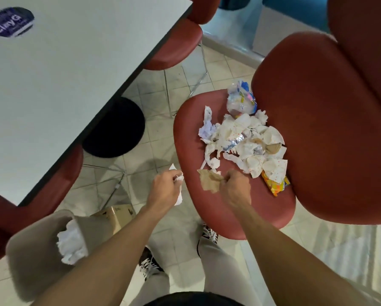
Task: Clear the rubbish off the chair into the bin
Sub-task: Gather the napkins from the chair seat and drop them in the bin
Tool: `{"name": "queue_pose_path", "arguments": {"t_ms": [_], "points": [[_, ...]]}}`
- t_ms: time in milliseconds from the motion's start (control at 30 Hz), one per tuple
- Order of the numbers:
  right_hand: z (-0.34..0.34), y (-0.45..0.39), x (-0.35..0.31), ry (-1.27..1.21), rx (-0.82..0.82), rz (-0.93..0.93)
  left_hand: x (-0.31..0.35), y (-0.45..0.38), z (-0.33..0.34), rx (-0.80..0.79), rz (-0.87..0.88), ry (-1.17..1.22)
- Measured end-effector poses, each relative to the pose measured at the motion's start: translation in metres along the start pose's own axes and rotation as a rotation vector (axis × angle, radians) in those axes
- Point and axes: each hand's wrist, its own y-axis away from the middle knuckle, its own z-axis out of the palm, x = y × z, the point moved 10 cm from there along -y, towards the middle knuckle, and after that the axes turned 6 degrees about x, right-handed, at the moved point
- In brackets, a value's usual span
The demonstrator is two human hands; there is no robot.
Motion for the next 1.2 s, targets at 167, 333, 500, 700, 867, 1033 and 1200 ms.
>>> {"name": "queue_pose_path", "arguments": {"t_ms": [167,333,500,700,867,1033,1200], "points": [[0.036,0.051,-0.049,0.007,-0.029,-0.076,-0.077,0.033,-0.063,0.073,-0.145,0.024],[0.089,0.104,-0.112,0.052,-0.089,-0.221,-0.151,0.069,-0.121,0.165,-0.259,0.038],[0.152,0.164,-0.169,0.112,-0.181,-0.366,-0.214,0.108,-0.173,0.26,-0.311,0.053],[0.212,0.229,-0.215,0.154,-0.288,-0.48,-0.292,0.149,-0.215,0.342,-0.456,0.07],[0.247,0.273,-0.238,0.177,-0.358,-0.541,-0.34,0.178,-0.228,0.372,-0.569,0.093],[0.271,0.298,-0.241,0.179,-0.47,-0.563,-0.352,0.191,-0.235,0.392,-0.547,0.092],[0.266,0.288,-0.23,0.167,-0.507,-0.543,-0.347,0.189,-0.231,0.385,-0.544,0.037]]}}
